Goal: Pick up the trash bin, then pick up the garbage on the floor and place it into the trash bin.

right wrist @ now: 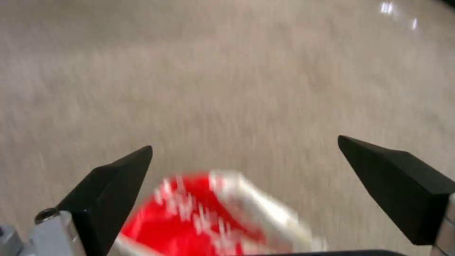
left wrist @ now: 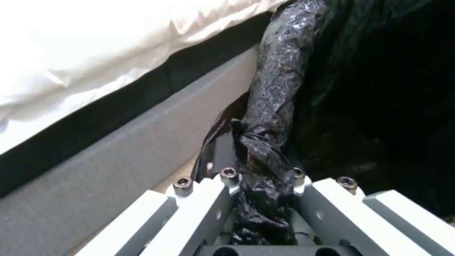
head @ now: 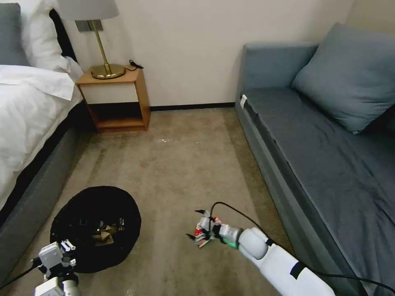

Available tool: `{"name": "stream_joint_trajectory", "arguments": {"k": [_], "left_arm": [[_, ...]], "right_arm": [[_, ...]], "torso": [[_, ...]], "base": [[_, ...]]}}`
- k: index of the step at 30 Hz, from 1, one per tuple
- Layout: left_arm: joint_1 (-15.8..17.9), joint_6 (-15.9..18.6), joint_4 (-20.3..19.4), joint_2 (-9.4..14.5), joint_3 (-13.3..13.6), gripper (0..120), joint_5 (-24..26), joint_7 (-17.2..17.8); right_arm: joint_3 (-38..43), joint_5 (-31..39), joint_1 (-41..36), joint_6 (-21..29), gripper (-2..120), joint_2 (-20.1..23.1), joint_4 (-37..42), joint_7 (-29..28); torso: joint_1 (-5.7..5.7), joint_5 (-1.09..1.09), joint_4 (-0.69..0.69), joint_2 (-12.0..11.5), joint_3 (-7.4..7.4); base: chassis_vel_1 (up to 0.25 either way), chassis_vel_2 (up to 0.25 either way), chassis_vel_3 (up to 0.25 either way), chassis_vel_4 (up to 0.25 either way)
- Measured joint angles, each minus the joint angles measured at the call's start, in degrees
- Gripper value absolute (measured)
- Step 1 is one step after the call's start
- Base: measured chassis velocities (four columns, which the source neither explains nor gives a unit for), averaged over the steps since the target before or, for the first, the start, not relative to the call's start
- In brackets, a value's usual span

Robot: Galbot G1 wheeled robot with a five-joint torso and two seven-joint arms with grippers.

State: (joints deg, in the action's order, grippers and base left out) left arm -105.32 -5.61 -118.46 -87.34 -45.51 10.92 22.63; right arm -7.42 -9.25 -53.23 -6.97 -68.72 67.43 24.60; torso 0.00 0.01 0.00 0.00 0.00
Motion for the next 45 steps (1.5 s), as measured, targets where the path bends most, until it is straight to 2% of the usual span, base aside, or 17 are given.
{"name": "stream_joint_trajectory", "arguments": {"k": [14, 17, 19, 21, 22, 23, 25, 26, 29, 30, 33, 34, 37, 39, 41, 45], "left_arm": [[-0.4, -0.6, 0.0, -0.9, -0.2, 3, -0.6, 0.1], [-0.5, -0.6, 0.0, -1.0, -0.2, 3, -0.6, 0.1], [-0.5, -0.6, 0.0, -1.1, -0.3, 3, -0.6, 0.1], [-0.4, -0.7, 0.1, -1.1, -0.3, 3, -0.6, 0.1], [-0.4, -0.7, 0.2, -1.1, -0.3, 3, -0.6, 0.3], [-0.3, -0.7, 0.3, -1.1, -0.4, 3, -0.6, 0.4], [-0.3, -0.7, 0.4, -1.1, -0.4, 3, -0.6, 0.4], [-0.3, -0.7, 0.5, -1.0, -0.4, 3, -0.6, 0.4], [-0.5, -0.9, 0.5, -1.1, -0.5, 3, -0.6, 0.4], [-0.5, -0.9, 0.5, -1.1, -0.5, 3, -0.6, 0.4], [-1.1, -1.3, 0.2, -1.2, -0.4, 3, -0.7, 0.4], [-1.1, -1.3, 0.2, -1.2, -0.4, 3, -0.7, 0.4], [-1.3, -1.4, 0.1, -1.2, -0.6, 3, -0.7, 0.4], [-1.3, -1.5, 0.0, -1.2, -0.7, 3, -0.7, 0.4], [-1.5, -1.5, -0.1, -1.1, -0.7, 3, -0.7, 0.4], [-1.6, -1.5, -0.2, -0.9, -0.8, 3, -0.7, 0.4]], "right_arm": [[2.1, -0.8, 3.3, -4.6, 100, -3.1, -11.9, 0.5], [2.2, -0.7, 4.1, -5.0, 96, -3.5, -13.4, 0.8], [2.8, -0.4, 4.7, -5.8, 85, -3.9, -14.8, 2.9], [3.0, -0.4, 4.8, -6.1, 83, -4.0, -15.2, 3.5], [3.2, -0.4, 5.0, -6.7, 76, -4.1, -16.0, 4.6], [3.3, -0.4, 5.1, -6.9, 73, -4.2, -16.3, 5.1], [3.3, -0.4, 5.2, -7.2, 69, -4.3, -16.6, 5.4], [3.3, -0.4, 5.3, -7.6, 61, -4.4, -17.1, 5.6], [3.5, -0.4, 5.7, -9.0, 48, -4.8, -18.1, 5.7], [3.5, -0.4, 5.7, -9.0, 48, -4.8, -18.1, 5.7], [3.8, -0.2, 6.5, -10.0, 32, -5.5, -18.5, 6.2], [3.8, -0.2, 6.5, -10.0, 32, -5.5, -18.5, 6.2], [3.7, -0.2, 6.8, -10.2, 17, -5.9, -18.9, 7.0], [3.7, -0.2, 6.8, -10.2, 14, -6.0, -19.0, 7.1], [3.7, -0.2, 6.6, -10.2, 5, -6.1, -19.1, 7.7], [3.8, -0.1, 6.4, -10.3, 1, -6.1, -19.2, 8.0]], "torso": [[0.00, -0.01, 0.00, 0.0, 0.00], [0.00, -0.01, 0.01, 0.0, 0.00], [0.00, -0.01, 0.00, 0.0, 0.00], [0.00, -0.01, 0.00, 0.0, 0.00], [0.00, -0.02, 0.00, 0.0, 0.00], [0.00, -0.01, 0.00, 0.0, 0.00], [0.00, -0.01, 0.00, 0.0, 0.00], [0.00, -0.02, 0.00, 0.0, 0.00], [0.00, -0.01, 0.00, 0.0, 0.00], [0.00, -0.01, 0.00, 0.0, 0.00], [0.00, -0.01, 0.01, 0.0, 0.00], [0.00, -0.01, 0.01, 0.0, 0.00], [0.00, -0.01, 0.00, 0.0, 0.00], [0.00, -0.01, 0.00, 0.0, 0.00], [0.00, -0.01, 0.01, 0.0, 0.00], [0.00, -0.01, 0.00, 0.0, 0.00]], "base": [[0.000, 0.000, 0.000, 0.000], [0.000, 0.000, 0.000, 0.000], [0.000, 0.000, 0.000, 0.000], [0.000, 0.000, 0.000, 0.000], [0.000, 0.000, 0.000, 0.000], [0.000, 0.000, 0.000, 0.000], [0.000, 0.000, 0.000, 0.000], [0.000, 0.000, 0.000, 0.000], [0.000, 0.000, 0.000, 0.000], [0.000, 0.000, 0.000, 0.000], [0.000, 0.000, 0.000, 0.000], [0.000, 0.000, 0.000, 0.000], [0.000, 0.000, 0.000, 0.000], [0.000, 0.000, 0.000, 0.000], [0.000, 0.000, 0.000, 0.000], [0.000, 0.000, 0.000, 0.000]]}}
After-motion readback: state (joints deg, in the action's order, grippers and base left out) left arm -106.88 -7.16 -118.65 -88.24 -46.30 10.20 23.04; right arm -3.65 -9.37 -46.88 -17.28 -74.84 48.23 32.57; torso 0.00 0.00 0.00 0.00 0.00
